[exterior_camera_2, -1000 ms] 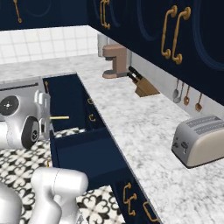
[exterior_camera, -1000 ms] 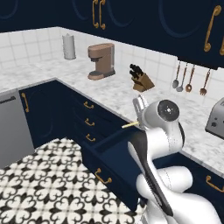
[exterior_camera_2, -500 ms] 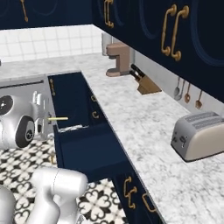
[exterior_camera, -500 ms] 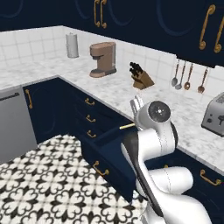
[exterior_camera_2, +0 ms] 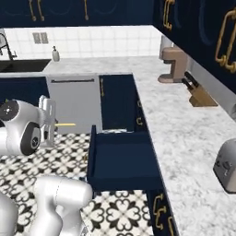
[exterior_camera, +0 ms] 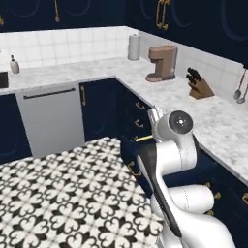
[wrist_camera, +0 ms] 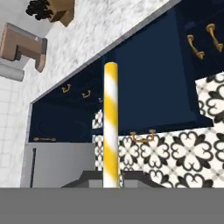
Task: Take a straw from the drawer in front and place it inside the glass cup on the dining counter.
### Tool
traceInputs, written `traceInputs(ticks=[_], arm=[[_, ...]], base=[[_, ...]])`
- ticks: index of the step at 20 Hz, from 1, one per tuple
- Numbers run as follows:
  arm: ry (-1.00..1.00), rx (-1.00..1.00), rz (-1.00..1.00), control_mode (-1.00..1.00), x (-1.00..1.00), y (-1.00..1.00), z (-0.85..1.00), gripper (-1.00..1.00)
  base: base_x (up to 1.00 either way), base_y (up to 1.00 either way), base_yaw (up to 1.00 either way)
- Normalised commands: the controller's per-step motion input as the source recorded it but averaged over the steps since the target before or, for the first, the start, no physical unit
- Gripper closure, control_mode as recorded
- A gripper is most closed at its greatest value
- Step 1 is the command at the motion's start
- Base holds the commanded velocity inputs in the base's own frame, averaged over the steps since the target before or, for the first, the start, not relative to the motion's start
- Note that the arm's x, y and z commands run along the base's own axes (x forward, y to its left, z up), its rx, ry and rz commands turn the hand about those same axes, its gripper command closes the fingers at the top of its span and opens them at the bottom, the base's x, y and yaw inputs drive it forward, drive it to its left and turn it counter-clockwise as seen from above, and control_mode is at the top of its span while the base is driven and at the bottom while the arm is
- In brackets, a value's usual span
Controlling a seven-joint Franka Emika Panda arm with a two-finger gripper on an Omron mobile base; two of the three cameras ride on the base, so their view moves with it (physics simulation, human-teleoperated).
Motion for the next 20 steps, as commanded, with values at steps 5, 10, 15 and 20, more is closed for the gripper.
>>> traceInputs(ticks=[5,10,15,20], arm=[[0.0,0.0,0.0,1.0,0.0,0.0,0.0,1.0],[0.0,0.0,0.0,1.0,0.0,0.0,0.0,1.0],[0.0,0.0,0.0,1.0,0.0,0.0,0.0,1.0],[0.0,0.0,0.0,1.0,0.0,0.0,0.0,1.0]], base=[[-0.03,0.18,0.6],[-0.02,0.29,0.53],[0.0,0.16,0.5],[0.0,0.09,0.5]])
